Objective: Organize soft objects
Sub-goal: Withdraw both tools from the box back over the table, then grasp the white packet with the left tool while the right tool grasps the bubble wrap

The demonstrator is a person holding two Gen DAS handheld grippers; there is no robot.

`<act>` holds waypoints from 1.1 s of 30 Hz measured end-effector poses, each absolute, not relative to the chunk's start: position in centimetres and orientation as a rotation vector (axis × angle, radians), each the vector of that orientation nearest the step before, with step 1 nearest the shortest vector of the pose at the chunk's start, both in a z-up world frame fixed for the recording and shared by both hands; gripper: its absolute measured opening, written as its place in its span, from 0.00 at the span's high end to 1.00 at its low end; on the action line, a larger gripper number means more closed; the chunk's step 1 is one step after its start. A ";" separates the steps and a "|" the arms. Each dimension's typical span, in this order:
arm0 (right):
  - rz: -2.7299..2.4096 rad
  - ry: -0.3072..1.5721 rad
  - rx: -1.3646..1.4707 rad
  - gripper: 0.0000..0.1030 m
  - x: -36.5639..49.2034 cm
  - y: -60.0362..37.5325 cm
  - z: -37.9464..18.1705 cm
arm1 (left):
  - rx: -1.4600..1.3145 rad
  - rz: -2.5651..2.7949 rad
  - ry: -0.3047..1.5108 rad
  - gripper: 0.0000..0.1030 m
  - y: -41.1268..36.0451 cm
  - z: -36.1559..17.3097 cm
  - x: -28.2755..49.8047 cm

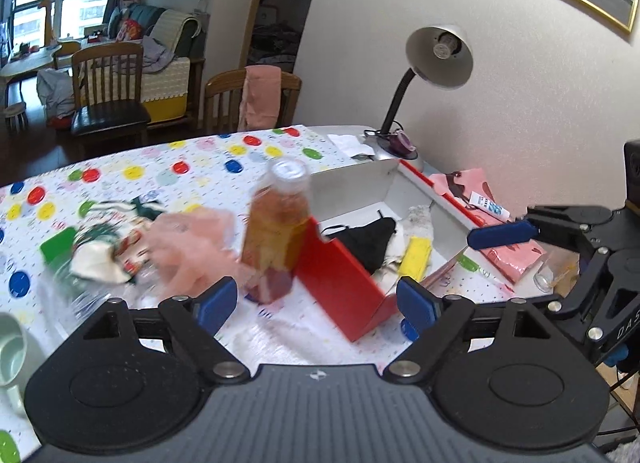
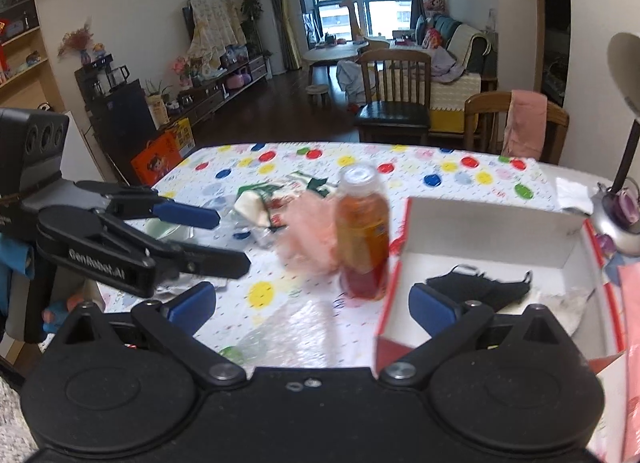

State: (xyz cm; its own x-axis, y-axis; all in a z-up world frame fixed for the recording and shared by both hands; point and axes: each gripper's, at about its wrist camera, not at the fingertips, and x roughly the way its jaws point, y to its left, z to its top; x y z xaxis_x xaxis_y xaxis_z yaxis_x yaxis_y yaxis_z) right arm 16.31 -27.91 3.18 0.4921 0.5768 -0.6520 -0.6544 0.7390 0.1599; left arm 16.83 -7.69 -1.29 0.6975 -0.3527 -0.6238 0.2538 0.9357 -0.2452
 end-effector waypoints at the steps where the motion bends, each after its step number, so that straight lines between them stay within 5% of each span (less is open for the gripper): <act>1: 0.749 0.755 -0.111 0.00 16.1 -27.4 2.9 | -0.151 -0.336 0.726 0.15 -6.9 -1.5 16.4; 7: 0.737 0.798 -0.100 0.00 14.8 -24.7 0.9 | -0.153 -0.304 0.717 0.00 -3.4 -2.8 14.9; 33: 0.678 1.000 -0.128 0.00 12.8 -17.3 -8.1 | 0.178 -0.373 0.948 0.00 5.2 -11.8 17.5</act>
